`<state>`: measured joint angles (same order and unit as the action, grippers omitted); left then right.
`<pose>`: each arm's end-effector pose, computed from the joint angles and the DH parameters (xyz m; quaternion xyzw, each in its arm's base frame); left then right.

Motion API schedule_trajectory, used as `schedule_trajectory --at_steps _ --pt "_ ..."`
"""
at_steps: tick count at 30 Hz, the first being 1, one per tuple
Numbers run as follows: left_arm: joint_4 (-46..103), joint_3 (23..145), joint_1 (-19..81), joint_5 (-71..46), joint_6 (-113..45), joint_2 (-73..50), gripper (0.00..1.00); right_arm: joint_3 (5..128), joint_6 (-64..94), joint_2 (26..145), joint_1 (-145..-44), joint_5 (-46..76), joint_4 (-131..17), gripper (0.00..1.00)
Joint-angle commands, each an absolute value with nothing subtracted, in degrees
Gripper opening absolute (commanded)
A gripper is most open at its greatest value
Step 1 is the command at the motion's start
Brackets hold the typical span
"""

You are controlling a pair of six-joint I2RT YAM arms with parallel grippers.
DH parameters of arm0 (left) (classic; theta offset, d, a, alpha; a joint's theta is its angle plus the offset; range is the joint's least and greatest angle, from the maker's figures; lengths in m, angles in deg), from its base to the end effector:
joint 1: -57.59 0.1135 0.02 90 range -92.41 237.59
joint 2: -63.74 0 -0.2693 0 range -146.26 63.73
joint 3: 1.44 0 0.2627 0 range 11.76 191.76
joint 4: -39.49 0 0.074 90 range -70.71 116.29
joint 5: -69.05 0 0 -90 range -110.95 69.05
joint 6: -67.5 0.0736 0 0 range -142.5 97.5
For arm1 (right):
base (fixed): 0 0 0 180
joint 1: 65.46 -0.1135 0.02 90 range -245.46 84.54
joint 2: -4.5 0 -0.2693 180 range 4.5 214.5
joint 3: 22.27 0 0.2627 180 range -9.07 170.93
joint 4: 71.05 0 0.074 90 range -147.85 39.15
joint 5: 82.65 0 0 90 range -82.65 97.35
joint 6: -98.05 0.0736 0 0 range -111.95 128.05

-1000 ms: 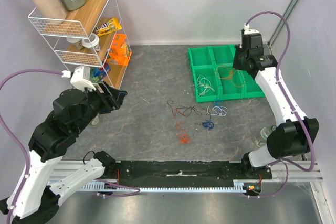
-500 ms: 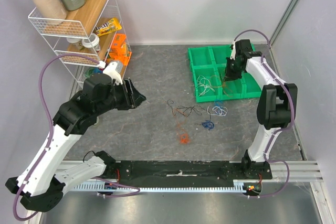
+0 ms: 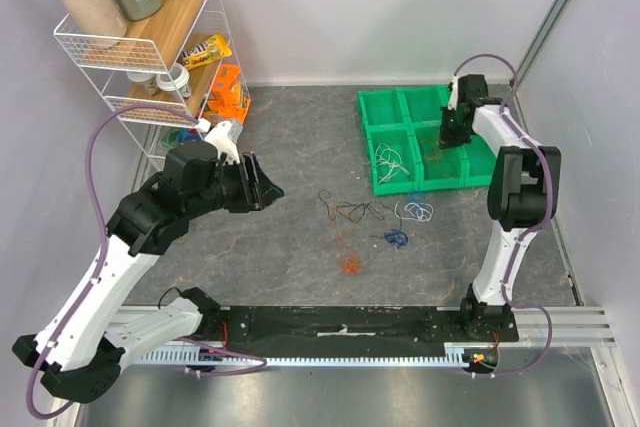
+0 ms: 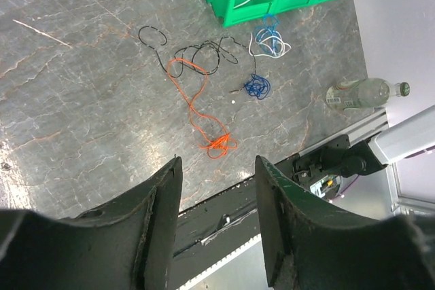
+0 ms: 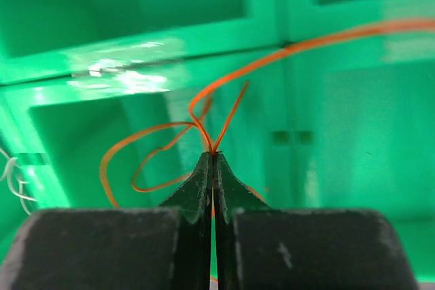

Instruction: Untangle the cables

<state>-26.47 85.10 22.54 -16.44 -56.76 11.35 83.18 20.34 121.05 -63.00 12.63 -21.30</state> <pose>0.1590 -0.1186 0.3966 0.0252 0.8730 -0.3046 0.3801 0.4698 -0.0134 0.1752 0.1126 0.9603 0.0660 0.2466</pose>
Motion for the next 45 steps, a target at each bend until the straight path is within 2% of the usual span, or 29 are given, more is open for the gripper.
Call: schedule_trajectory --at_steps 1,5,8,15,19,22,25,26,29,31,33,35,37,41,45 --pt "-22.76 82.87 22.61 -13.57 -57.22 10.04 0.53 82.78 18.07 120.69 -70.71 9.48 -27.53 0.00" --pt "-21.88 81.63 22.69 -10.94 -58.45 7.40 0.53 82.07 20.08 120.69 -74.24 -1.50 -27.27 0.00" --pt "-20.92 80.76 22.61 -9.53 -58.71 5.99 0.53 80.84 21.49 119.64 -74.33 -4.50 -25.87 0.00" --pt "-17.93 77.85 22.61 -8.21 -59.33 4.15 0.59 81.09 24.13 111.56 -74.42 1.02 -20.95 0.33" --pt "-17.22 75.57 22.69 -5.84 -57.92 -0.41 0.61 85.67 23.34 108.84 -74.60 0.33 -14.01 0.46" --pt "-16.08 73.73 22.61 -2.33 -56.87 -4.28 0.58 82.70 23.16 102.69 -76.61 0.93 -12.59 0.53" --pt "-12.14 70.83 22.52 0.75 -56.95 -6.74 0.57 74.90 23.43 96.45 -81.26 7.15 -13.72 0.54" --pt "-10.73 69.86 22.52 1.63 -57.30 -7.71 0.57 71.30 24.21 93.21 -83.71 12.57 -15.56 0.54" --pt "-5.63 67.58 22.26 5.06 -58.71 -11.40 0.58 56.02 29.82 86.43 -91.01 25.42 -26.61 0.54" --pt "-2.82 67.04 21.38 6.64 -59.50 -14.56 0.58 47.30 34.48 84.14 -95.05 29.83 -33.04 0.54" --pt "-1.93 67.48 20.24 7.79 -59.77 -18.51 0.54 39.74 36.34 82.64 -99.63 30.91 -39.02 0.54" --pt "-1.93 67.92 19.44 7.53 -60.03 -20.98 0.46 36.91 36.00 81.93 -103.76 29.25 -41.49 0.54" --pt "-1.14 66.96 19.35 7.52 -61.34 -21.34 0.45 35.67 34.34 81.58 -106.14 28.45 -41.85 0.54" --pt "3.96 63.97 19.35 12.52 -63.55 -22.30 0.53 32.60 31.61 81.40 -107.64 30.81 -41.85 0.54" --pt "6.06 63.79 19.27 15.43 -64.24 -27.83 0.54 29.17 29.32 80.09 -107.91 32.40 -43.61 0.54"
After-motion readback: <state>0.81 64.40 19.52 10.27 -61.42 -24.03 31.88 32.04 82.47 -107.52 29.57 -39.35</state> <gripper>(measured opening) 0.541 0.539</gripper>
